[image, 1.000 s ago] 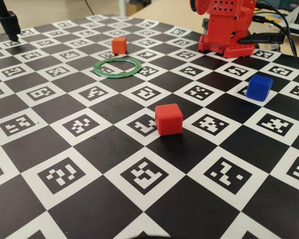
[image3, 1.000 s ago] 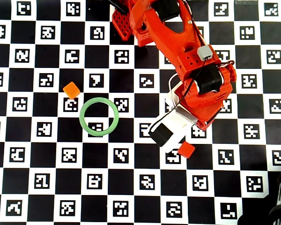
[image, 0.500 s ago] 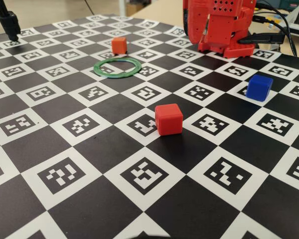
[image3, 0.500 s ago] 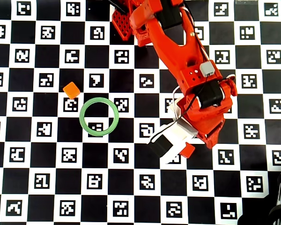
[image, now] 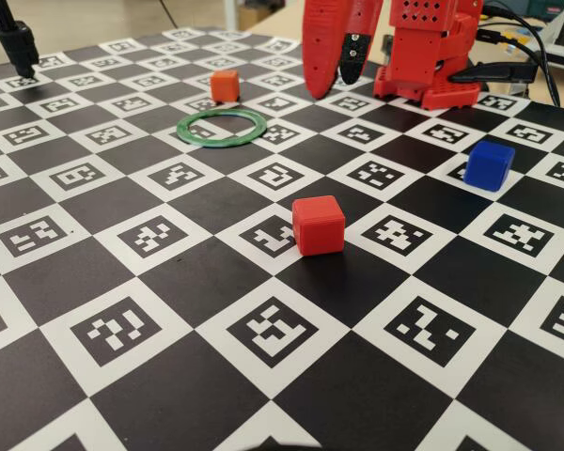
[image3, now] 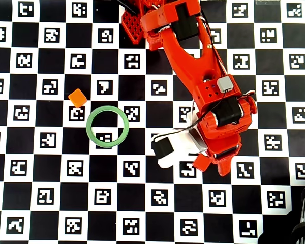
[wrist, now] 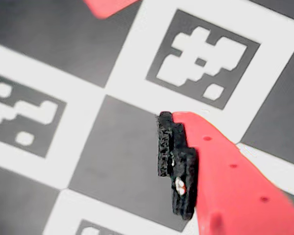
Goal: Grab the red cube then put it in the green circle then put the blue cube on top and finally the orange cube on top
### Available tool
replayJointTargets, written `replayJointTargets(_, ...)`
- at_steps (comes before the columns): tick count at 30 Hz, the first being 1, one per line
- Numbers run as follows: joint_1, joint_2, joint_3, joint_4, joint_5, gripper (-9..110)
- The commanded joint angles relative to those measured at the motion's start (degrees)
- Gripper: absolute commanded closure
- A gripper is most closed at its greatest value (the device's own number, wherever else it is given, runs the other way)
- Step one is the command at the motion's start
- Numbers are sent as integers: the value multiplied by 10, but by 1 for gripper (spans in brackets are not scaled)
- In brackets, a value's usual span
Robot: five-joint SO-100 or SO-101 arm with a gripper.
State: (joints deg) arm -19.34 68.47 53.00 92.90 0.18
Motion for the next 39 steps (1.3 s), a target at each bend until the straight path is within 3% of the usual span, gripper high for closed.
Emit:
replayJointTargets(1, -11, 18, -47, 6, 91, 63)
replayJointTargets(9, -31, -6, -125, 69, 226, 62)
replayJointTargets(21, -18, -91, -190, 84, 284, 61)
replayJointTargets(39, -7, -122, 25, -83, 298, 60)
